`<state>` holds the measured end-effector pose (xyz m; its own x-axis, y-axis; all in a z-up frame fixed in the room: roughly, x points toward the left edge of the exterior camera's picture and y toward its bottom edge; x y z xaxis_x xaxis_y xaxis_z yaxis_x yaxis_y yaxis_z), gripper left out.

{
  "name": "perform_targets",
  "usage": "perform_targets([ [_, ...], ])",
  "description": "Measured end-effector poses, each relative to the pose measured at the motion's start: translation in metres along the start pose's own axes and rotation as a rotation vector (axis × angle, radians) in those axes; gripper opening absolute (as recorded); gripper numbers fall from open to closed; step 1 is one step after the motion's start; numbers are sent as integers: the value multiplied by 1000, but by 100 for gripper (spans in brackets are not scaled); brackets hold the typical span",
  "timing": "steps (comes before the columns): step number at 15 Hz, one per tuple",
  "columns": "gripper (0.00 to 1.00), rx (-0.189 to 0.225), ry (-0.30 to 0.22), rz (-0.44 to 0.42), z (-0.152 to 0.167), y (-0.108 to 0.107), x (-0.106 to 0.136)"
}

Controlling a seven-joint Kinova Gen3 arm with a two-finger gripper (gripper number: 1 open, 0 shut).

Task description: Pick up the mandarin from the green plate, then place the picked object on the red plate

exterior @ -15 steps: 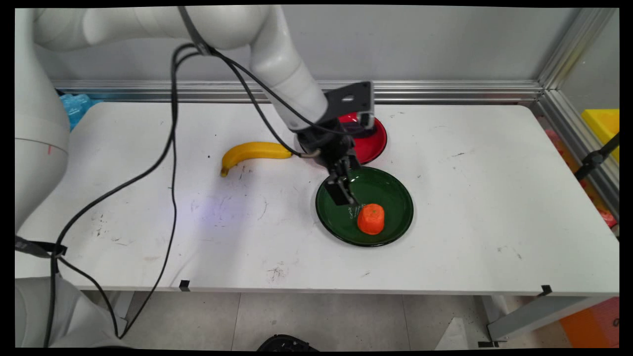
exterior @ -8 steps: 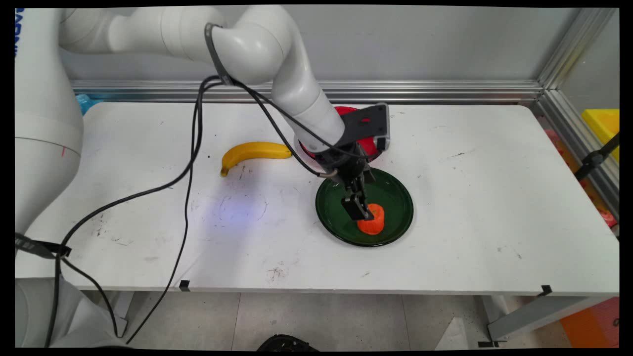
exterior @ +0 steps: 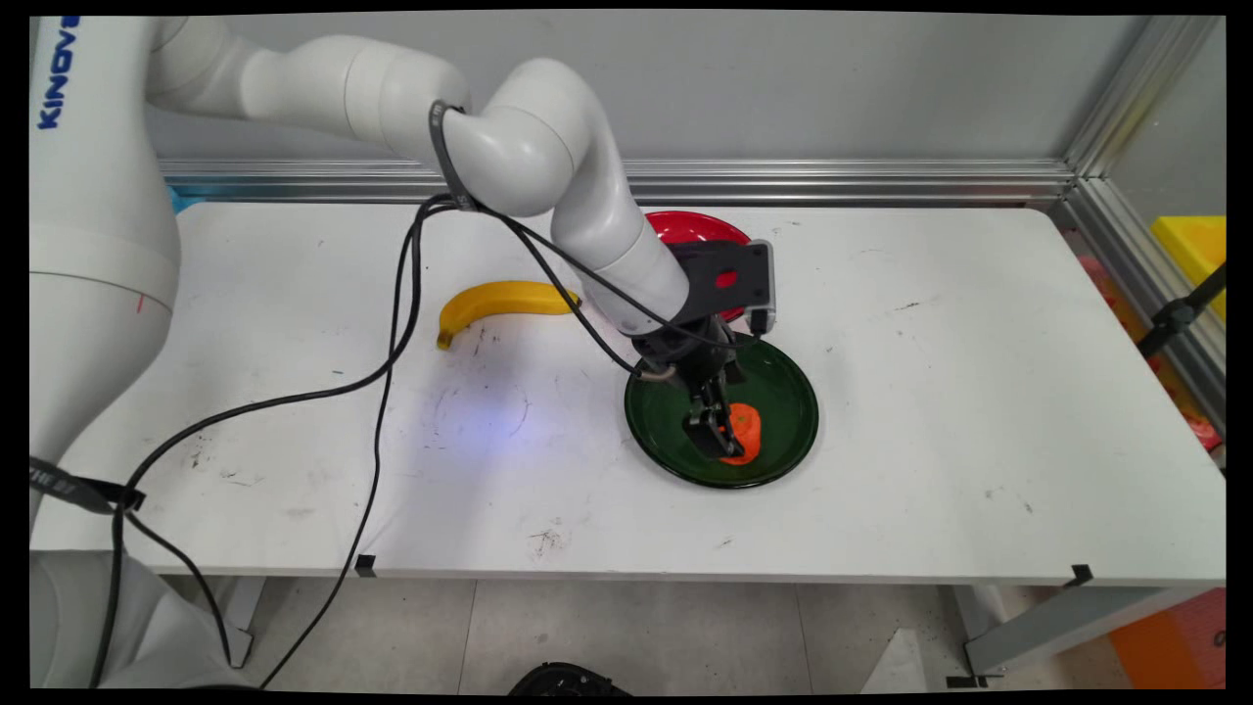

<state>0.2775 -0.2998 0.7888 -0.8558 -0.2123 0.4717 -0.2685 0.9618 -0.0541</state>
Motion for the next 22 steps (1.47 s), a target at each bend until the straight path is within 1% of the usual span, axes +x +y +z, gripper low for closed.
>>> perform_targets([
  [5, 100, 4, -1, -5, 12, 0, -5],
  [6, 0, 4, -1, -6, 14, 0, -5],
  [10, 0, -2, 3, -14, 19, 1, -7],
  [15, 0, -7, 5, -22, 18, -1, -7],
  [18, 0, -10, 11, -30, 10, -7, -4],
  [22, 0, -37, 18, -32, -14, -22, 4],
])
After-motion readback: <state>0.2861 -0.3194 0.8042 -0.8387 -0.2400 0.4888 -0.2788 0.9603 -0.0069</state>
